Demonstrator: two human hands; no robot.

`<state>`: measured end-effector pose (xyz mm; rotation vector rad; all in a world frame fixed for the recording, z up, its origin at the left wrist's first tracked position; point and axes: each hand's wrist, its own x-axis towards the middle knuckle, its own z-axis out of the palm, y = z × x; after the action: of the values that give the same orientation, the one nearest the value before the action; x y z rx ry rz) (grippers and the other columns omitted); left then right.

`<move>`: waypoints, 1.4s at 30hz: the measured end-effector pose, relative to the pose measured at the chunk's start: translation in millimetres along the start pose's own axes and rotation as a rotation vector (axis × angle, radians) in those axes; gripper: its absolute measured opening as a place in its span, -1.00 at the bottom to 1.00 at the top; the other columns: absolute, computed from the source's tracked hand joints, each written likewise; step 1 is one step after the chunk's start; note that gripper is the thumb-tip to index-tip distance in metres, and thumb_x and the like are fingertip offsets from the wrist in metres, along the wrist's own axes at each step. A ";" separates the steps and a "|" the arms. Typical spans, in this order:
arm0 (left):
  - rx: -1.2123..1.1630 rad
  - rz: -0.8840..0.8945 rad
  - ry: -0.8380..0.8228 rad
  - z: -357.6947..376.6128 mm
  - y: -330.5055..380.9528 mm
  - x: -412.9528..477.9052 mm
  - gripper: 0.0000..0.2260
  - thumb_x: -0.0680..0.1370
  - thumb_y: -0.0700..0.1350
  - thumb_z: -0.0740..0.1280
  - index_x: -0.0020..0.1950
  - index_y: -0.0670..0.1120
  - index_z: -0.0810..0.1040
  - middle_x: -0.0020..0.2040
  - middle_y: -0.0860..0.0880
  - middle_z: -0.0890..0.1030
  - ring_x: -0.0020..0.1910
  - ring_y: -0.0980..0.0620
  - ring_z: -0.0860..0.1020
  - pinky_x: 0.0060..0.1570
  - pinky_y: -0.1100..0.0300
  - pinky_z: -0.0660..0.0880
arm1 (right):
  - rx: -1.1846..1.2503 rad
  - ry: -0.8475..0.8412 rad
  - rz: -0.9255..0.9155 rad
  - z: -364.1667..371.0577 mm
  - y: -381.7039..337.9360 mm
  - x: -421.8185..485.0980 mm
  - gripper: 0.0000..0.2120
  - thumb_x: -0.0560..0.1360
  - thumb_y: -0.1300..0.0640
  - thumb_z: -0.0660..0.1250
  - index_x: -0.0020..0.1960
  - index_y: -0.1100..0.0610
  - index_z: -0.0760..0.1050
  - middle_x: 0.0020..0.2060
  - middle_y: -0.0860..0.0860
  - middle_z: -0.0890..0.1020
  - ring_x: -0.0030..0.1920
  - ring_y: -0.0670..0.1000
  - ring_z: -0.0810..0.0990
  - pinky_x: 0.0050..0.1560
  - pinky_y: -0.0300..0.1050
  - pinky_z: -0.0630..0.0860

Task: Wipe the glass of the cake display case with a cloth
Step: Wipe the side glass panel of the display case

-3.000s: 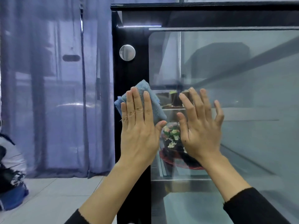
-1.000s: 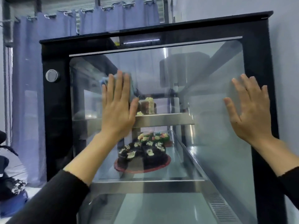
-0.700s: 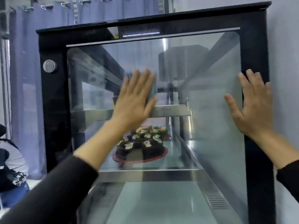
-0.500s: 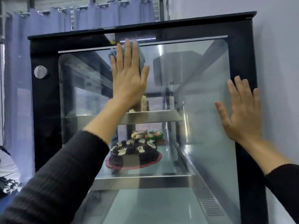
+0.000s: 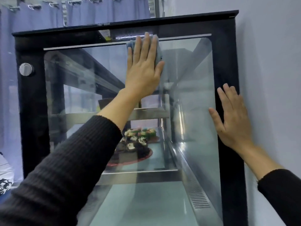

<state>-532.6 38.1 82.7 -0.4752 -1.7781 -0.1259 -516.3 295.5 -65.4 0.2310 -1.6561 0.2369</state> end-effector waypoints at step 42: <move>0.123 0.754 -0.171 65.3 41.4 -294.7 -0.43 0.65 0.10 0.14 0.60 -0.06 0.09 0.61 -0.05 0.06 0.59 -0.06 0.05 0.55 -0.12 -0.06 | 0.015 -0.010 0.075 17.8 -33.5 -111.6 -0.51 0.64 0.09 0.08 0.53 0.23 0.20 0.54 0.13 0.20 0.57 0.11 0.08 0.58 0.10 -0.12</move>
<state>-521.1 23.9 -221.4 -1.0524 -1.6456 0.5611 -512.7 259.5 -177.5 0.1817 -1.6755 0.3059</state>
